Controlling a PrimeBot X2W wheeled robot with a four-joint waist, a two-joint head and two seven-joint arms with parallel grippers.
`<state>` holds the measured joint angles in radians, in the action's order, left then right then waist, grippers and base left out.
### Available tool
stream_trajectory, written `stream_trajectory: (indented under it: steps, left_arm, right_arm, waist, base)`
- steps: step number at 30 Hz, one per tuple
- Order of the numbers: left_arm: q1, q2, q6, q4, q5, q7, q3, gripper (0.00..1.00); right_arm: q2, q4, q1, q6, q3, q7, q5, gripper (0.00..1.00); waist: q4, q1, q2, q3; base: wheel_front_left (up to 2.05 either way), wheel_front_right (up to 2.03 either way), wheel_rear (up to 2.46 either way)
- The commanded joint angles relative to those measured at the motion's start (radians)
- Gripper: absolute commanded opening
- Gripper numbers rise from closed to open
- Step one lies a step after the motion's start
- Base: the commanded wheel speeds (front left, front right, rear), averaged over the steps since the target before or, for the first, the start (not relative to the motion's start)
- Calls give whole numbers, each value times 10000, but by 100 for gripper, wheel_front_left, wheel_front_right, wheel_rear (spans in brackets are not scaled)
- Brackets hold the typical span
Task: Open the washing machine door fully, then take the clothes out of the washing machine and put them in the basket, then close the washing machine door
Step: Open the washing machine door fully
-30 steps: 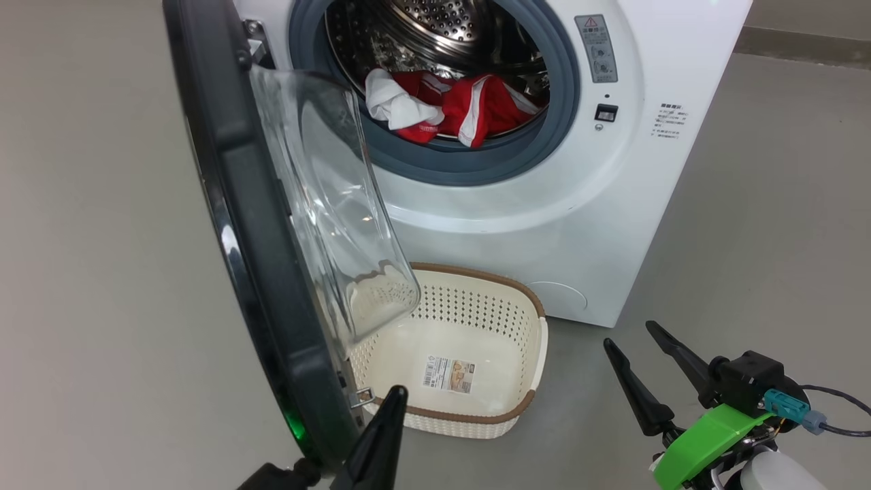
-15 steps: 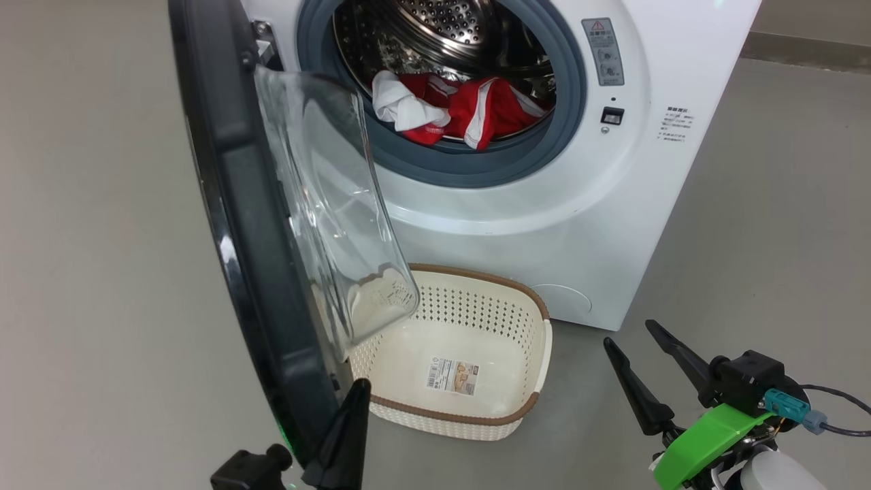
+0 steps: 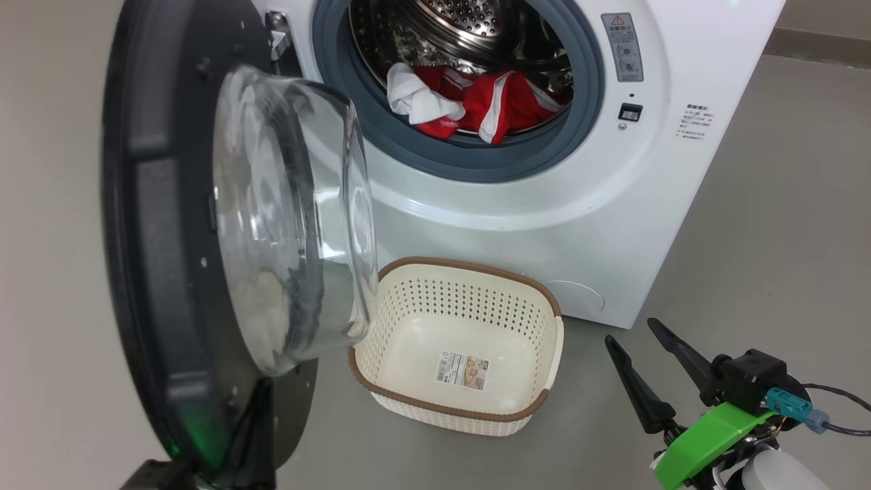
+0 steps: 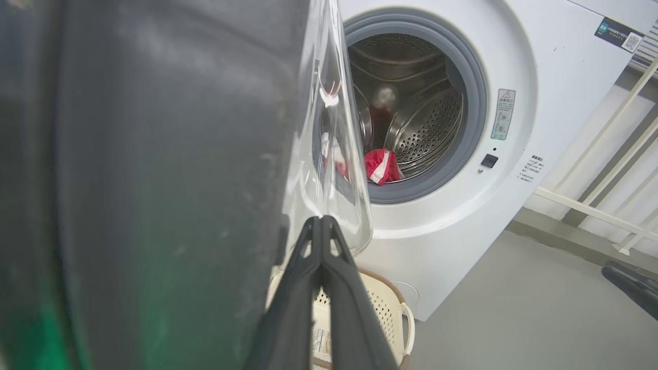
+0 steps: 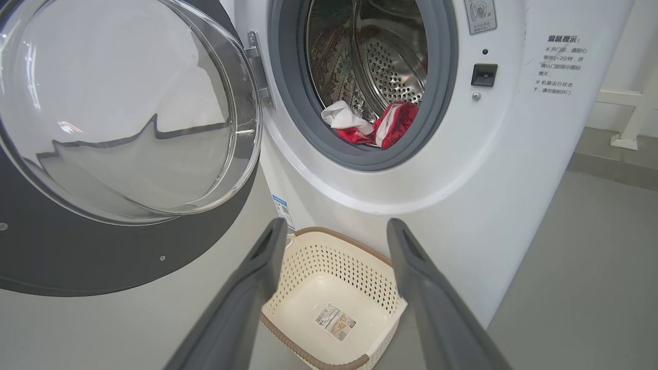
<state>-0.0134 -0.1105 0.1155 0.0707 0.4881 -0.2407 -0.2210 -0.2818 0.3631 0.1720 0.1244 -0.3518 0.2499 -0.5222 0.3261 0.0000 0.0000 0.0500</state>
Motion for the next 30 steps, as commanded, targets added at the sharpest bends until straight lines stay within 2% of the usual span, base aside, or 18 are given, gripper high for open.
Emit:
stream_trajectory:
  steps: [1, 13, 25, 30]
  left_arm:
    - [124, -329, 188, -287, 52, -129, 630, 0]
    - [421, -1125, 729, 66, 386, -136, 2102, 0]
    - [1349, -1890, 818, 1376, 488, -198, 3508, 0]
    - [1814, -2160, 705, 1946, 509, -206, 4128, 0]
  right_arm:
    - [-126, -267, 16, 63, -128, 118, 87, 100]
    - [-185, -252, 156, 63, -289, 118, 69, 100]
    - [-239, -298, 219, 63, -235, 118, 107, 100]
    - [-273, -341, 282, 63, -227, 118, 120, 100]
  waist:
    - [17, 0, 0, 29]
    - [-98, 0, 0, 178]
    - [-201, 0, 0, 406]
    - [-325, 0, 0, 579]
  base:
    - [0, 0, 0]
    - [0, 0, 0]
    - [0, 0, 0]
    - [0, 0, 0]
